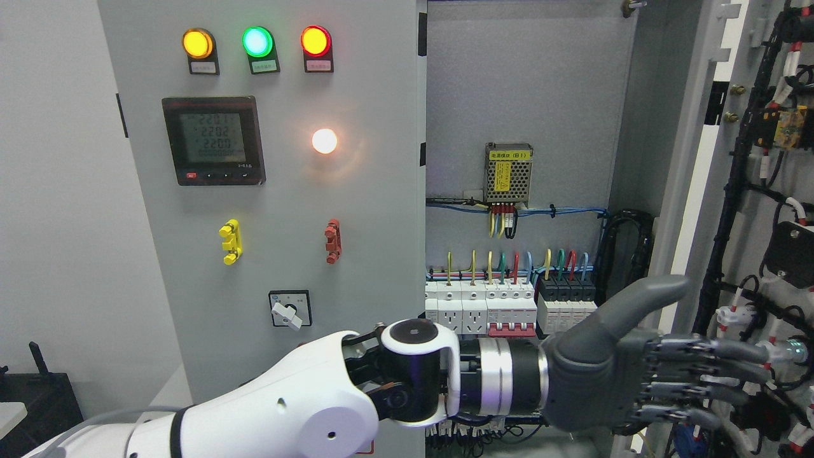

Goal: Open door with both hands

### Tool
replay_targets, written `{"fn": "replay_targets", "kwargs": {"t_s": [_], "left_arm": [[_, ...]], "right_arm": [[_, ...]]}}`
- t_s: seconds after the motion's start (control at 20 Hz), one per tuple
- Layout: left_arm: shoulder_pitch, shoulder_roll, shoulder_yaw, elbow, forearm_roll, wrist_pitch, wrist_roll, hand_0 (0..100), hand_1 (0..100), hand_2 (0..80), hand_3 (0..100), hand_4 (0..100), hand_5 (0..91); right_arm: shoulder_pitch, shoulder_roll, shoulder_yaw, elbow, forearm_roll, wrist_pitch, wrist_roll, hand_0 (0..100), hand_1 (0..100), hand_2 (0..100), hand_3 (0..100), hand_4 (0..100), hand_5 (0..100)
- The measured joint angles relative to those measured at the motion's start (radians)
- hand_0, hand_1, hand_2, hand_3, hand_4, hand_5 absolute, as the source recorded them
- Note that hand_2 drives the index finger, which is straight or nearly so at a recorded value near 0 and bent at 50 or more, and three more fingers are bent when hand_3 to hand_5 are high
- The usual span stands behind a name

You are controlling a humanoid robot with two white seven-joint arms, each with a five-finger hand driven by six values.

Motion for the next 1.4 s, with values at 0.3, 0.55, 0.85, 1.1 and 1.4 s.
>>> {"fn": "replay_targets", "kwargs": {"t_s": [0.3,0.55,0.85,1.1,1.4], "left_arm": [[0.121,0.204,0.026,-0.091,-0.052,0.000,-0.134,0,0,0.0,0,3,0.0],[0.237,0.363,0.056,-0.142,-0.116,0.000,-0.224,0,0,0.0,0,3,0.0],[0.384,0.549,0.078,-0.171,-0.201,0.002,-0.271,0,0,0.0,0,3,0.0],[0.508,0.677,0.079,-0.152,-0.312,0.003,-0.277,0,0,0.0,0,3,0.0],[0.644,0.791,0.050,-0.079,-0.468,0.002,-0.277,0,0,0.0,0,3,0.0]], "right_arm": [[0.000,0.000,0.000,0.000,0.000,0.000,0.000,0,0,0,0,0,0],[0.000,0.000,0.000,0.000,0.000,0.000,0.000,0,0,0,0,0,0],[0.000,0.000,0.000,0.000,0.000,0.000,0.000,0,0,0,0,0,0],[0.000,0.000,0.000,0.000,0.000,0.001,0.000,0,0,0,0,0,0],[0.000,0.000,0.000,0.000,0.000,0.001,0.000,0,0,0,0,0,0]]}}
